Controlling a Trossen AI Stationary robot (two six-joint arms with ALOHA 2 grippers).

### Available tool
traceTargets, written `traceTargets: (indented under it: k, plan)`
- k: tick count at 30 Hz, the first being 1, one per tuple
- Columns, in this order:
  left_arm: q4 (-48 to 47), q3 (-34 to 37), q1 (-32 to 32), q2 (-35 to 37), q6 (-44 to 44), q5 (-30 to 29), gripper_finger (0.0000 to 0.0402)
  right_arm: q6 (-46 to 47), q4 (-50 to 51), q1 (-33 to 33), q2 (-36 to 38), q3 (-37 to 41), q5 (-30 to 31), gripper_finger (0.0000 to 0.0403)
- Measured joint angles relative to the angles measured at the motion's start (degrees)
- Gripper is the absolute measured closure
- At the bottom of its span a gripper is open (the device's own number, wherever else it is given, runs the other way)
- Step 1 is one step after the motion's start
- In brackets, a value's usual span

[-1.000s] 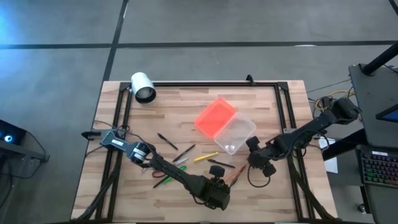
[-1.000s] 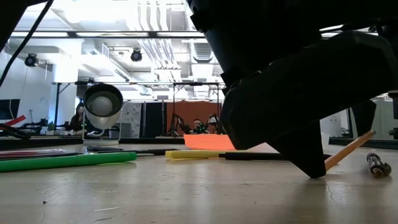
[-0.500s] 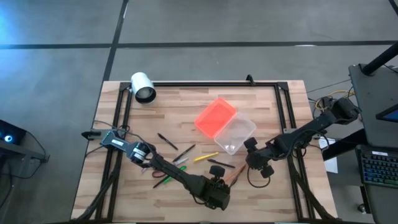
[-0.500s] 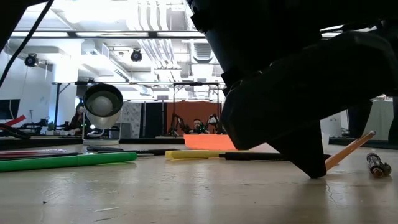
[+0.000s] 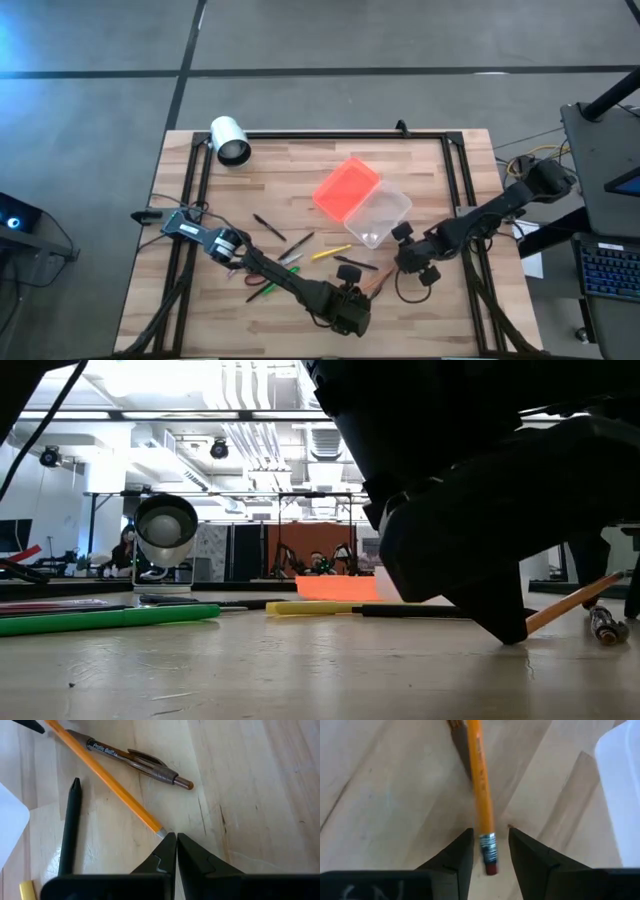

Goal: Pick & place school supplies into a supply box
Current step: Put the orange pencil into the orange supply box

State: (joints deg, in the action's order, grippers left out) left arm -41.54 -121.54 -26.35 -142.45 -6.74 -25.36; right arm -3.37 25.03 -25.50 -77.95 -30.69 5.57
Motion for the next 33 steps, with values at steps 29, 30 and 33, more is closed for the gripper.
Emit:
traceTargets:
  k: [29,30,33]
  plan:
    - [-6.5,-3.12,-0.22,3.29,-7.67,-3.48,0.0401,3.43,6.55,-0.02,0.3,-4.98,0.82,0.0392]
    - [-7.78,-3.13,-0.27,4.02,-9.21,-3.79,0.0401,3.42,7.31,-0.04,0.69,-5.28,1.49,0.0392]
    - [-12.92,-2.92,-0.68,6.36,-15.92,-4.18,0.0401,4.32,10.8,0.0,2.42,-6.72,5.33,0.0393]
